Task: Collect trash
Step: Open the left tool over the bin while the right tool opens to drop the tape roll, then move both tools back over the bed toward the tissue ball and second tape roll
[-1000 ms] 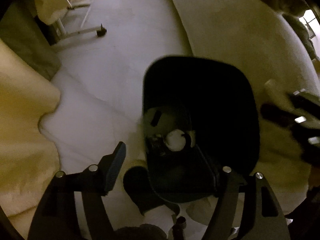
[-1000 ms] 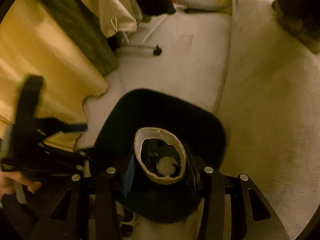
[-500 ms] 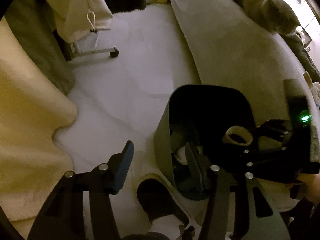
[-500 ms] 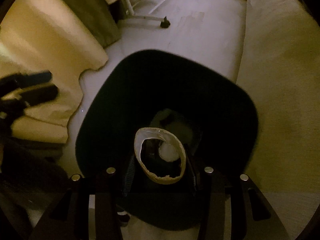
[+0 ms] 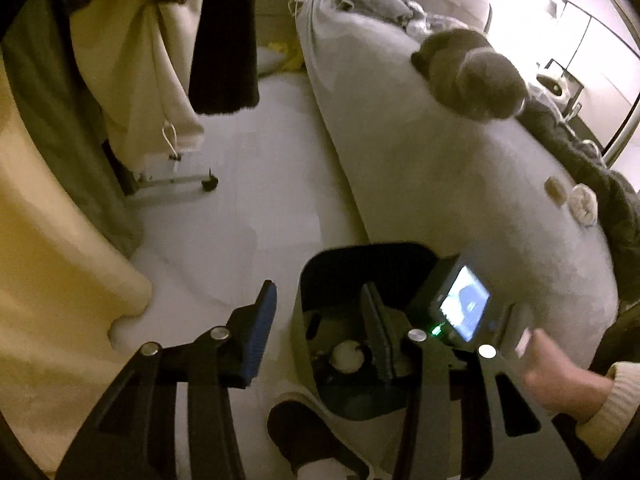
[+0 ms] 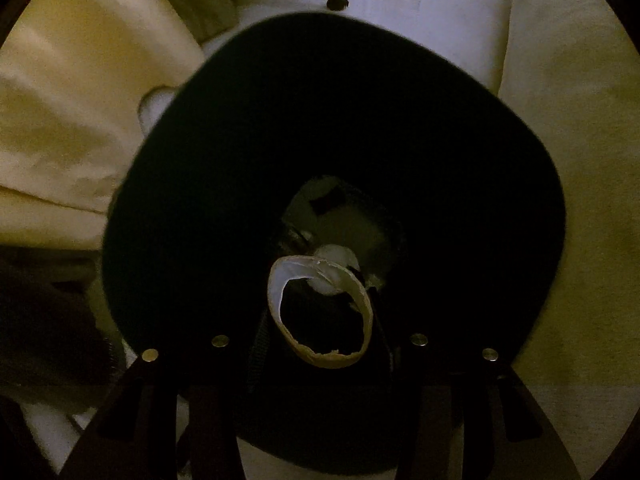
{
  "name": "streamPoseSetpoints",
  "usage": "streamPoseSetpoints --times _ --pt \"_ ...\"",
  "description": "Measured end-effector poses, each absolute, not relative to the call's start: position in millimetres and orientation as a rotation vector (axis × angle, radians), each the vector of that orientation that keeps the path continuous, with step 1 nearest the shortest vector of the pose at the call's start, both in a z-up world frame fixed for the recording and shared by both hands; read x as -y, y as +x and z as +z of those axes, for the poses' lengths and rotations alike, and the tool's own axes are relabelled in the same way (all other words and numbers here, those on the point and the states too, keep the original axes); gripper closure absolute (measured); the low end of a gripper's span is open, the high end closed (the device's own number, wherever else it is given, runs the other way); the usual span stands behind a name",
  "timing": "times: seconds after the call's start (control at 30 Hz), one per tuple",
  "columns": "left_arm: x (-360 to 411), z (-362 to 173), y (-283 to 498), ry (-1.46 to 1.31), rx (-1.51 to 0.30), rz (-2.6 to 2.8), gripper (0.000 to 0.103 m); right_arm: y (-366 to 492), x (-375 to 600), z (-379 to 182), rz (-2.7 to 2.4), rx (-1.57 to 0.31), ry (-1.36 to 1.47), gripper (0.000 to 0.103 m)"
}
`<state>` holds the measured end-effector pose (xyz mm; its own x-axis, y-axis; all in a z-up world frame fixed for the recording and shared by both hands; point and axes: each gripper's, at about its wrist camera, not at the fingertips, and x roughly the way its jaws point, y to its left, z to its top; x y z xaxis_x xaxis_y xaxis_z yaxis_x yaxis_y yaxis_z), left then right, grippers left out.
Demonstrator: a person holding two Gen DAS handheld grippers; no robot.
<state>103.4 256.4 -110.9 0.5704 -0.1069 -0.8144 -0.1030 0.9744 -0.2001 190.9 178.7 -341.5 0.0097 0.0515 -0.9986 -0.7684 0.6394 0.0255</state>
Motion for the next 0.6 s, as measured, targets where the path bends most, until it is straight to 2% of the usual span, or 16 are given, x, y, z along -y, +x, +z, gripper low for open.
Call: streamPoseSetpoints --times 0.07,0.13,0.17,0.2,0.37,0.43,0.53,0.6 --pt "-259 -103 103 -0.232 -0.939 0.002 0.051 191 -181 -345 0.709 -1.435 -0.66 0.056" --pt "-260 -94 103 -0.228 -0.912 0.005 0.045 190 -185 -347 0.705 -1.443 -0.675 0.048" --pt "-261 -89 102 -0.232 -0.894 0.001 0.043 191 -188 -347 0.705 -1.443 -0.679 0.038" --pt "-260 -85 102 -0.237 -0.883 -0.002 0.041 189 -190 -346 0.709 -1.438 -0.684 0.035" --pt "-260 -63 101 -0.217 -0.816 -0.01 0.035 181 -184 -332 0.723 -1.398 -0.688 0.035" --pt "-260 -54 99 -0.205 -0.787 0.0 0.027 177 -178 -319 0.733 -1.37 -0.675 0.035" --pt "-262 -45 98 -0.212 -0.752 0.004 0.023 177 -176 -302 0.745 -1.319 -0.653 0.031" --pt "-262 -40 98 -0.202 -0.72 0.014 0.015 178 -176 -287 0.756 -1.281 -0.635 0.028"
